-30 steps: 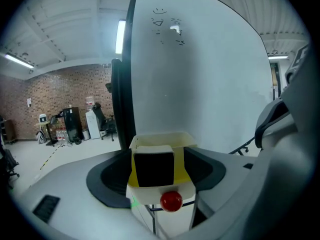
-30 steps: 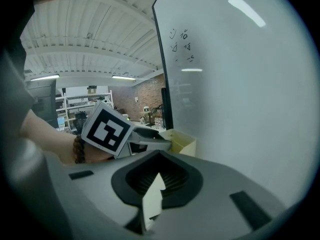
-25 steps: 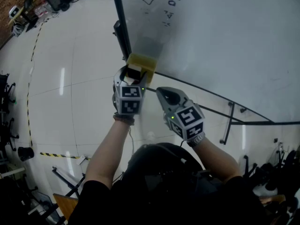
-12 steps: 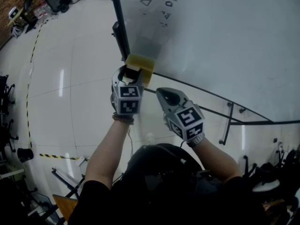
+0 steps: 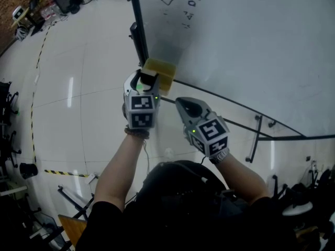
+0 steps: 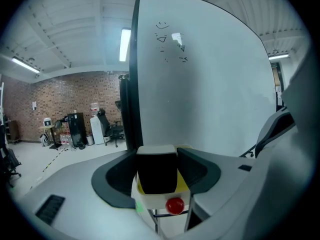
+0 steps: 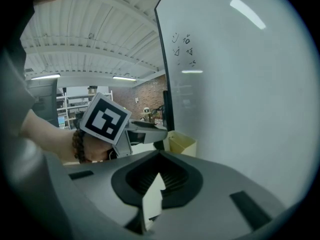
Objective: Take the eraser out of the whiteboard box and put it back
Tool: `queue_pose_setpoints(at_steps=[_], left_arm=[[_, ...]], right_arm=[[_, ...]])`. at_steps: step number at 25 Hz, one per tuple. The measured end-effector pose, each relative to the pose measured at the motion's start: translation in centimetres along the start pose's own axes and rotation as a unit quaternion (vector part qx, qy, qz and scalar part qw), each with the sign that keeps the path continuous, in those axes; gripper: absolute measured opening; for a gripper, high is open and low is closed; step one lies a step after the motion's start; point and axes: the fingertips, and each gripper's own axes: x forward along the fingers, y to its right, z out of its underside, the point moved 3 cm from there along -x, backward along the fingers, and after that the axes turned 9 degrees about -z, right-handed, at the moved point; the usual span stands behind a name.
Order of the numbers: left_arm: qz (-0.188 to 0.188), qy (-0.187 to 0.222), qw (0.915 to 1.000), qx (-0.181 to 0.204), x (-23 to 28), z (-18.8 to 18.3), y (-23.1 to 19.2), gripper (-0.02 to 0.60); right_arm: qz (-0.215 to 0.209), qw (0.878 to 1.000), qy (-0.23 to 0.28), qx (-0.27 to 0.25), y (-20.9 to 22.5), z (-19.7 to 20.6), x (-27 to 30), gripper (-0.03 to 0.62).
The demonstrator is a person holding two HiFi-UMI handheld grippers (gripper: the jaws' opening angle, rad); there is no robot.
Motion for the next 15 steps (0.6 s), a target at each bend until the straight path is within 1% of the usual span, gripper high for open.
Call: queue_pose_setpoints(at_steps=[3,9,15], left_arm=[[-0.005,0.014,0.9999,0.006,-0.9,-0.8,-0.2,0.238],[-0.019,0.046,0.9987,0.011,-3.5,-3.1,0.1,0.238],[-0.029,0.061,0.9977,0.002,-6.4,-4.1,1.3,0.236]], right_arm=[[-0.002,1.0,-0.003,0.001,-0.4,0.2,-0.3,0.014],[-0.011,1.0,0.014,-0.007,-1.4,-0.5,-1.5,0.014],[-0.028,0.999,0.017,-0.012,-2.7,-0.2,-3.4,0.014]])
